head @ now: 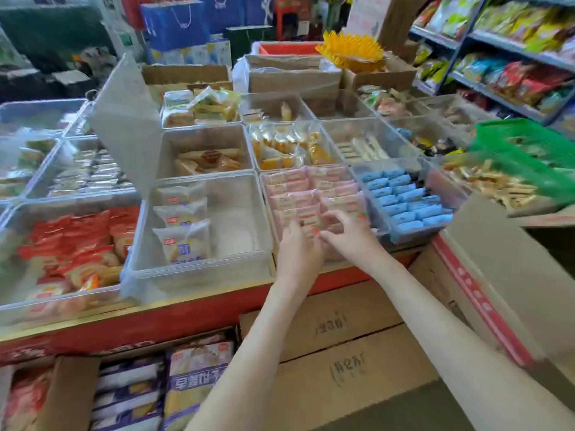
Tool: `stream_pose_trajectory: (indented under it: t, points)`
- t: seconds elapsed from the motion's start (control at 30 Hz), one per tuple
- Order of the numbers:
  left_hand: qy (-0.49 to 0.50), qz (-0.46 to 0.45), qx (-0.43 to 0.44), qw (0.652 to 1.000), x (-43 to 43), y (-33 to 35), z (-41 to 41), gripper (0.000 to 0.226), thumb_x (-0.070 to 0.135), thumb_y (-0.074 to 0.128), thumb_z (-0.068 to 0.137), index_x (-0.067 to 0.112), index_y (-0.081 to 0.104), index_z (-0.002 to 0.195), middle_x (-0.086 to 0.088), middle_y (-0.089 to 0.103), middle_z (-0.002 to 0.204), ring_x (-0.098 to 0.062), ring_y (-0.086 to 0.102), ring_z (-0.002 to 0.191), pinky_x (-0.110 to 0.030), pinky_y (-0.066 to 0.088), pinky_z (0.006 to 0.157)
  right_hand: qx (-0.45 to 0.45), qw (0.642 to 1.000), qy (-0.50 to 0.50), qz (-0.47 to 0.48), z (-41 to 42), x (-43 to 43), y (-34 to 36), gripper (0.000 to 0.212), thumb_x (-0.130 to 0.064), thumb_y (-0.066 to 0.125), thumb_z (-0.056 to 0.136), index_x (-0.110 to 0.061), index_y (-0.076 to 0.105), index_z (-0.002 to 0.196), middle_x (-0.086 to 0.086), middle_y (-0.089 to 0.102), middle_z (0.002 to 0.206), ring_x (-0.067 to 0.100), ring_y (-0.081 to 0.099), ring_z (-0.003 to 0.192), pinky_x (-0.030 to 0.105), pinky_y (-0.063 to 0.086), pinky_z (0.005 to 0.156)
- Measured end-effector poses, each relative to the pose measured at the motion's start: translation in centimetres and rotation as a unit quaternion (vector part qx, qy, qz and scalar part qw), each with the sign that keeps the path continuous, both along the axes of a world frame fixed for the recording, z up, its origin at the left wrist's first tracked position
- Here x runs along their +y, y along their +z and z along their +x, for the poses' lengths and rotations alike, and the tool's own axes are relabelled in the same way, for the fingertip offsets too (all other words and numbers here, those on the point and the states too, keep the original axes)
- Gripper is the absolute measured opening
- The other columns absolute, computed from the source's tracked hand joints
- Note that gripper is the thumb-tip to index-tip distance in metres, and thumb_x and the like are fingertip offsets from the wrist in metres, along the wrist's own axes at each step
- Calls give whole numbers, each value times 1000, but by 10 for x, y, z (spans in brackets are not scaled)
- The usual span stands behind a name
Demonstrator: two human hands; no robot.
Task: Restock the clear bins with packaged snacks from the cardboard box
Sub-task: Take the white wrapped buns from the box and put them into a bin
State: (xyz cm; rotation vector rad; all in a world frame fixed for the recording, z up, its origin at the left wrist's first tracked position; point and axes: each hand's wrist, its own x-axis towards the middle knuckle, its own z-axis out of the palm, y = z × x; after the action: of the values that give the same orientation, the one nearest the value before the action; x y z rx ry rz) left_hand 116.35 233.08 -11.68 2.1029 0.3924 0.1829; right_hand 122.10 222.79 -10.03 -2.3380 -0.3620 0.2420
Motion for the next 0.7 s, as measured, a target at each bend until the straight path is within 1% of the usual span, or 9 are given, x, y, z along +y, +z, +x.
stream_pose_trajectory:
  t: [0.07,0.13,0.2,0.27,0.47,0.53,0.6,0.63,0.7]
  points:
    - [-19,9,-44,999,-66,19,-4,36,21,45,97,9,47,131,-10,54,127,-25,53,115,-24,37,81,-35,999,-27,14,-12,-64,14,31,-13,58,91,-16,58,122,0,62,120,8,55,98,15,39,77]
    - [-45,29,-80,995,-136,37,-8,33,21,44,98,8,49,129,-12,54,127,-27,52,116,-29,38,85,-55,997,-53,28,-25,-133,28,27,-9,56,91,-14,61,117,-1,64,110,8,57,93,10,38,69]
    - [-76,38,-94,992,-207,48,-13,34,20,42,99,7,47,130,-12,53,128,-27,50,118,-31,38,88,-67,993,-84,40,-36,-206,39,25,-8,57,90,-11,62,114,-2,65,107,11,60,95,11,39,73]
    - [-98,26,-104,989,-275,54,-16,33,20,43,99,7,47,129,-12,52,127,-27,52,115,-28,37,86,-76,990,-109,42,-45,-277,47,24,-9,59,89,-11,64,113,3,68,109,15,62,97,14,41,79]
    - [-135,-51,-135,980,-453,64,-18,34,5,42,92,6,49,125,-8,44,131,-22,48,117,-19,34,90,-61,982,-173,45,-60,-443,52,20,-15,57,93,-18,63,111,-5,63,102,9,58,94,3,38,66]
    - [-170,-51,-99,979,-504,57,-8,34,7,39,94,6,47,127,-10,42,133,-27,49,117,-28,38,90,-51,974,-215,45,-55,-488,40,14,-15,55,93,-21,62,104,-6,63,98,10,59,92,3,39,63]
    - [-199,-26,-16,980,-545,40,12,34,17,40,98,7,41,131,-12,41,135,-31,45,121,-38,38,94,-36,963,-263,38,-45,-530,20,13,-15,55,92,-20,63,101,0,66,100,18,61,98,17,45,75]
    - [-212,-11,35,977,-561,27,23,37,20,41,98,7,39,132,-14,40,136,-33,43,124,-40,36,97,-24,960,-279,26,-39,-549,8,15,-14,56,92,-18,65,103,3,67,103,20,61,100,23,45,79]
    - [-239,12,126,963,-586,-4,46,40,21,45,96,3,36,131,-18,38,137,-36,41,126,-41,35,100,16,954,-298,-8,-27,-581,-17,20,-13,56,90,-15,65,108,4,67,107,17,59,99,24,41,81]
